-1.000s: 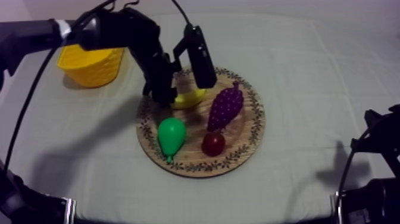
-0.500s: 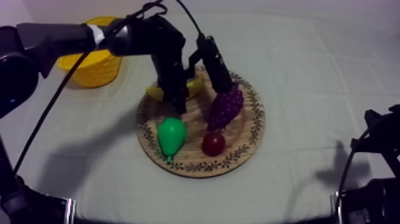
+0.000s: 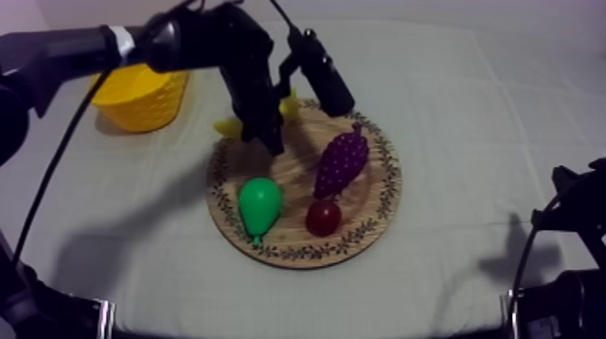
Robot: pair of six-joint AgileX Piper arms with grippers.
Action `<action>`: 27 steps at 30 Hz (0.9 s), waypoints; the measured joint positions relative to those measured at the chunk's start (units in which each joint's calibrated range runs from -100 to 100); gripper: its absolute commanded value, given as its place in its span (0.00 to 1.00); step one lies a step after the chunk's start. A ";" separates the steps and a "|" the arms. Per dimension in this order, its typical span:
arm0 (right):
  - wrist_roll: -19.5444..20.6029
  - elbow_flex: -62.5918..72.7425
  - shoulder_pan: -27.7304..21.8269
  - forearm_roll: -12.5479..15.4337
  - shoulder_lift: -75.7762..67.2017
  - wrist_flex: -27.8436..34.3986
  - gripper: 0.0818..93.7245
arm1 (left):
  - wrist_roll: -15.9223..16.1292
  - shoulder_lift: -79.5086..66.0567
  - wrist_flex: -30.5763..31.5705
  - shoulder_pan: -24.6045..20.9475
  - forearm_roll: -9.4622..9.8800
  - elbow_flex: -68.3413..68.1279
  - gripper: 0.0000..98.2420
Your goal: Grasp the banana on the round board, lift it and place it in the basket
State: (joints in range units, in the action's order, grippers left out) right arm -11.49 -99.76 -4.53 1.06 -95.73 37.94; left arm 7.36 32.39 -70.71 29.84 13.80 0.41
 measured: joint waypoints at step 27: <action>0.00 0.00 0.00 0.00 0.00 0.00 0.00 | 1.49 -11.47 -3.84 -20.56 2.41 9.10 0.25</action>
State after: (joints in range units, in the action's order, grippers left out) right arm -11.50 -99.76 -4.53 1.06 -95.73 37.94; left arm 8.85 20.92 -74.55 9.28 16.20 9.51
